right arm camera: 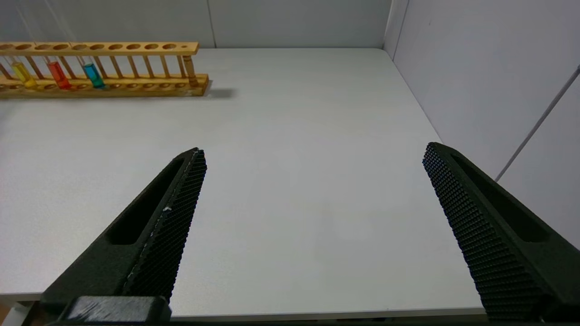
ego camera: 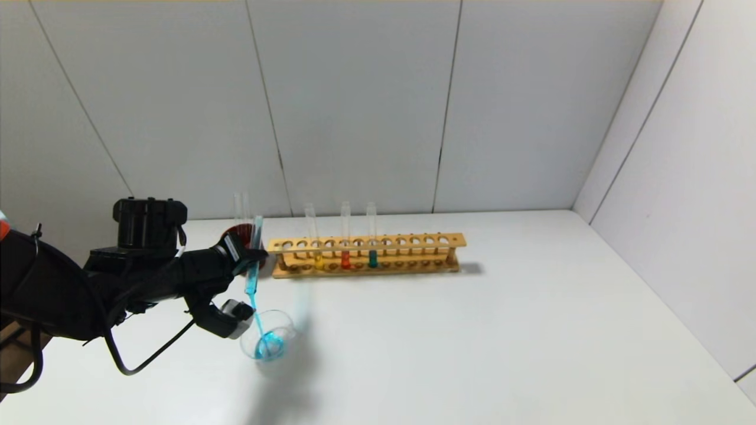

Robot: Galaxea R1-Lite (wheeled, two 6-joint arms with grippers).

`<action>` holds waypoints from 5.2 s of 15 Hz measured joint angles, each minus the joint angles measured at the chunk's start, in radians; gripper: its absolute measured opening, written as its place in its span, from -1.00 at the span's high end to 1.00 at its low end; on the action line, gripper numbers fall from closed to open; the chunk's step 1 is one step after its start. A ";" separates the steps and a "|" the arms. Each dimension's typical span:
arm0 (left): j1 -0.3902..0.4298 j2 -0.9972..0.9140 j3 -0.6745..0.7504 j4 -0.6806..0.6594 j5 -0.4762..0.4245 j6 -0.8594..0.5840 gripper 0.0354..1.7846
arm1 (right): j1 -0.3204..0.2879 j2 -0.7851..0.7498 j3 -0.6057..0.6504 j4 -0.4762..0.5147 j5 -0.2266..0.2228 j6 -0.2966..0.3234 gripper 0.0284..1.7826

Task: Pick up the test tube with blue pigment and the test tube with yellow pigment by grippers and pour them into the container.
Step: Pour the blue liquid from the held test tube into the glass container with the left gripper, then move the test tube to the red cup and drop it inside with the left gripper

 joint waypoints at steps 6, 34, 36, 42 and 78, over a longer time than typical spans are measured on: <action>0.000 -0.003 -0.002 -0.036 0.000 0.030 0.68 | 0.000 0.000 0.000 0.000 0.000 0.001 -0.96; -0.039 -0.096 0.063 -0.064 0.098 0.231 0.68 | 0.000 0.000 0.000 0.000 0.000 0.000 -0.96; -0.049 -0.102 0.072 -0.064 0.102 0.239 0.68 | 0.000 0.000 0.000 0.000 0.000 0.000 -0.96; -0.086 -0.124 0.078 -0.101 0.129 0.246 0.68 | 0.000 0.000 0.000 0.000 0.000 0.000 -0.96; 0.092 -0.200 -0.096 -0.131 0.369 -2.257 0.68 | 0.000 0.000 0.000 0.000 0.000 0.000 -0.96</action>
